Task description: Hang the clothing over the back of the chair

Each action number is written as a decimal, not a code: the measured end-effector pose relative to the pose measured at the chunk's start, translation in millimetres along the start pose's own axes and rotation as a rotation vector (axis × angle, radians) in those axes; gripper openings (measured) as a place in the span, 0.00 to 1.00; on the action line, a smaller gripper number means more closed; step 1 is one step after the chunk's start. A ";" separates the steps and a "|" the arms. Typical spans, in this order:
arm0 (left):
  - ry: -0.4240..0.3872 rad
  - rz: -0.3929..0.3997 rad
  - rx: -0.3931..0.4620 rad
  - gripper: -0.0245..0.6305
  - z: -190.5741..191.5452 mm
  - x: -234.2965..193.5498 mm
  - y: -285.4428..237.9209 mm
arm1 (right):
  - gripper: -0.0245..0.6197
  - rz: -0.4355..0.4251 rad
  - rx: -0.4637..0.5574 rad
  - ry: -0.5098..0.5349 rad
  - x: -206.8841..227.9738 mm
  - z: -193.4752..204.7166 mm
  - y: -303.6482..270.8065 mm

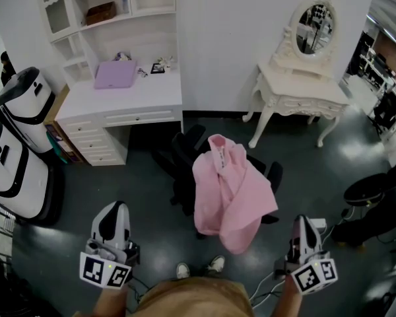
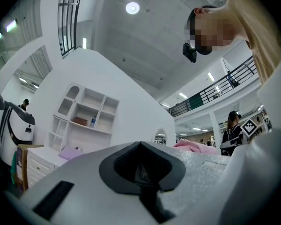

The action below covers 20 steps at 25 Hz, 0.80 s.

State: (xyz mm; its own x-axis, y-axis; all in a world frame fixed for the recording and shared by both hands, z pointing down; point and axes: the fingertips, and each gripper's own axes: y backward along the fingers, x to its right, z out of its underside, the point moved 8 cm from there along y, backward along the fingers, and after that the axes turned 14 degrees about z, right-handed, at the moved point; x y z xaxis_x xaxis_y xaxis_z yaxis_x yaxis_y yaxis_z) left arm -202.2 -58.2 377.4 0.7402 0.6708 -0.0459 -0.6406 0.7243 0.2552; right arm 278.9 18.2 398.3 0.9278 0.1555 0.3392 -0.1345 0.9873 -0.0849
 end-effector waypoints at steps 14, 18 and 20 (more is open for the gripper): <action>-0.008 0.002 0.021 0.04 -1.1 5.5 -14.1 | 0.04 -0.065 0.012 0.031 -14.2 -12.0 -23.2; -0.011 0.012 0.013 0.04 -3.8 5.7 -17.7 | 0.04 -0.078 0.011 0.033 -17.1 -12.5 -26.2; -0.013 0.015 0.011 0.04 -5.1 6.0 -19.4 | 0.04 -0.078 0.010 0.036 -16.9 -13.4 -26.7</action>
State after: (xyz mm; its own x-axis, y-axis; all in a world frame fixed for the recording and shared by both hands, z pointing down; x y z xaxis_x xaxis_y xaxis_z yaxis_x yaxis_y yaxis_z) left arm -186.4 -67.3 367.3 0.7332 0.6794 -0.0295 -0.6493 0.7122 0.2667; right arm 271.5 -11.2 382.3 0.9476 0.0767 0.3101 -0.0645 0.9967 -0.0496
